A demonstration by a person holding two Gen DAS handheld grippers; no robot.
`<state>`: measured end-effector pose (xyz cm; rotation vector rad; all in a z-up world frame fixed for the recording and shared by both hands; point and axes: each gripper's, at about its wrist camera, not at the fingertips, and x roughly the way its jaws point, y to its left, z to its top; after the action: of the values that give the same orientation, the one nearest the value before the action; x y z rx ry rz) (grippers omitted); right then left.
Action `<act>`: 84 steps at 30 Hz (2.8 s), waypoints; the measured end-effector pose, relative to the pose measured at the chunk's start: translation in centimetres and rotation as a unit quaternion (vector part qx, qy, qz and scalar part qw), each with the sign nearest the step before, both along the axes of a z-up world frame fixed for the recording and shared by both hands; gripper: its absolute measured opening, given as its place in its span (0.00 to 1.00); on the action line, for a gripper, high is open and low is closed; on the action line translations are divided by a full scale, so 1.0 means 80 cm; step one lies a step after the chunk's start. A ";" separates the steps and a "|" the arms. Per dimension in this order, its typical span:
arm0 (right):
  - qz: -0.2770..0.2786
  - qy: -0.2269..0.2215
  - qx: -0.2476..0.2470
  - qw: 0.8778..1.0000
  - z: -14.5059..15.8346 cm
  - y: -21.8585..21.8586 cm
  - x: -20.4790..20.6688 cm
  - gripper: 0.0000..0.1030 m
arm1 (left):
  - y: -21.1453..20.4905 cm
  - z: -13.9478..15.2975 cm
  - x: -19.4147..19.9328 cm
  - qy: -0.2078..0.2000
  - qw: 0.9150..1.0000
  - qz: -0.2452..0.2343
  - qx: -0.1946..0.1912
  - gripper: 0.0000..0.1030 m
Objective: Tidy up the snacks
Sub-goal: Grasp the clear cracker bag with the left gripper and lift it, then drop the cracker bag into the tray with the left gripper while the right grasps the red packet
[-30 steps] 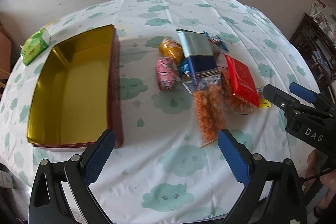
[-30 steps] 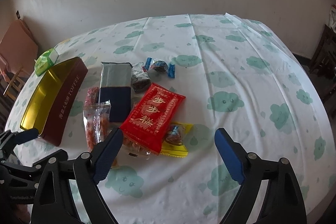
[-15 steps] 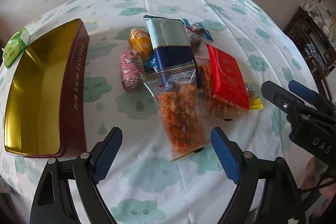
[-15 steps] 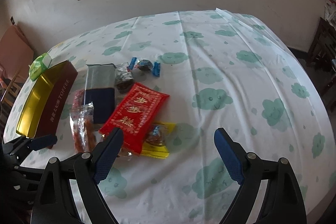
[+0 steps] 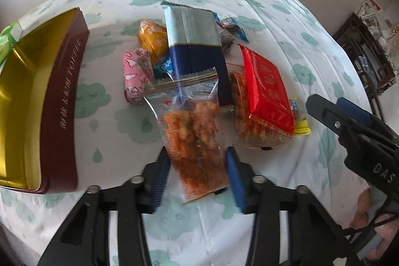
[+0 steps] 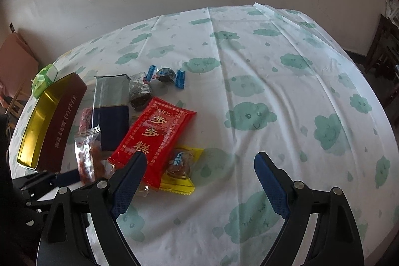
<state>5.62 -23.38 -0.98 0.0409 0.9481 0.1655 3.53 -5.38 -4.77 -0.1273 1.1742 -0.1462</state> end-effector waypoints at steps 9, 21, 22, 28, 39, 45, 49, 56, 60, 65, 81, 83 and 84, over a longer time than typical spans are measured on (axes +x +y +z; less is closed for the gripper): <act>0.001 0.015 -0.003 1.000 -0.010 0.007 0.008 0.85 | 0.012 0.003 -0.009 -0.003 1.000 -0.008 -0.008 0.34; 0.008 0.047 0.008 0.999 -0.012 0.029 0.027 0.85 | 0.026 0.034 -0.025 -0.031 0.999 -0.020 -0.006 0.34; 0.008 0.049 0.009 0.999 -0.012 0.032 0.030 0.85 | 0.028 0.039 -0.026 -0.034 0.999 -0.020 -0.008 0.34; 0.003 0.088 0.020 0.996 -0.017 0.045 0.060 0.82 | 0.046 0.063 -0.029 -0.056 0.998 -0.015 -0.006 0.34; 0.000 0.156 0.031 0.987 -0.029 0.062 0.088 0.70 | 0.131 0.084 -0.018 -0.073 0.996 0.043 0.022 0.34; -0.003 0.173 0.040 0.984 -0.035 0.070 0.092 0.61 | 0.184 0.072 -0.014 -0.059 0.994 0.079 0.045 0.34; -0.015 0.174 0.046 0.984 -0.035 0.067 0.093 0.54 | 0.210 0.058 -0.013 -0.043 0.993 0.094 0.058 0.34; -0.021 0.169 0.048 0.984 -0.032 0.066 0.089 0.50 | 0.240 0.038 -0.015 -0.016 0.991 0.109 0.071 0.34; -0.023 0.162 0.046 0.986 -0.031 0.068 0.087 0.48 | 0.252 0.029 -0.016 -0.004 0.990 0.113 0.083 0.34; -0.024 0.155 0.043 0.987 -0.028 0.066 0.082 0.47 | 0.260 0.022 -0.016 0.002 0.989 0.113 0.101 0.34; -0.015 0.117 0.044 0.992 0.004 0.080 0.063 0.46 | 0.271 0.011 -0.019 0.018 0.987 0.121 0.106 0.38; -0.008 0.113 0.046 0.993 0.009 0.088 0.060 0.46 | 0.273 0.013 -0.021 0.014 0.987 0.122 0.099 0.43; -0.005 0.111 0.048 0.993 0.011 0.092 0.059 0.46 | 0.274 0.015 -0.022 0.010 0.988 0.122 0.096 0.47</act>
<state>10.32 -16.05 -0.08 0.1557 1.1608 0.2000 1.77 16.51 -3.56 -0.1023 1.1773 0.1848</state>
